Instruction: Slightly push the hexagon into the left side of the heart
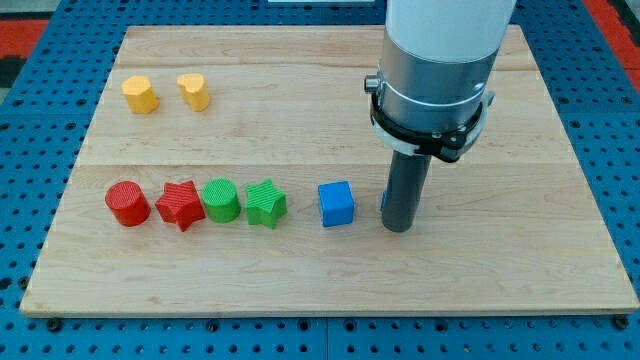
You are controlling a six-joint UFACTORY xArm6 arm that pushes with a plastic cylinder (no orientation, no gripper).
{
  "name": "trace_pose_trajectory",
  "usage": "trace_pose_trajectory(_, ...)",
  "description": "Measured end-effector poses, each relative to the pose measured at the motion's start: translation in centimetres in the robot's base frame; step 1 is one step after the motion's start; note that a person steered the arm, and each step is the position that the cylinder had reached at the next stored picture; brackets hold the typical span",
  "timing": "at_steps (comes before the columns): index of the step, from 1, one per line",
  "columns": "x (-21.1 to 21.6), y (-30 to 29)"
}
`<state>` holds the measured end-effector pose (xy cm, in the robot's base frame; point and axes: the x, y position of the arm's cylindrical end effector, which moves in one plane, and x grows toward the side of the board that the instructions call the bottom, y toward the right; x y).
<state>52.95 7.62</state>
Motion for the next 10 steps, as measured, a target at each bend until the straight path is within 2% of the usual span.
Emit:
trace_pose_trajectory(1,1.3,4.0)
trace_pose_trajectory(2,-2.2,6.6)
trace_pose_trajectory(3,-10.3,6.9)
trace_pose_trajectory(4,-16.1,4.3)
trace_pose_trajectory(6,-24.2,-13.3)
trace_pose_trajectory(8,-24.3,-35.3)
trace_pose_trajectory(9,-23.8,-38.0)
trace_pose_trajectory(10,-19.5,-37.4)
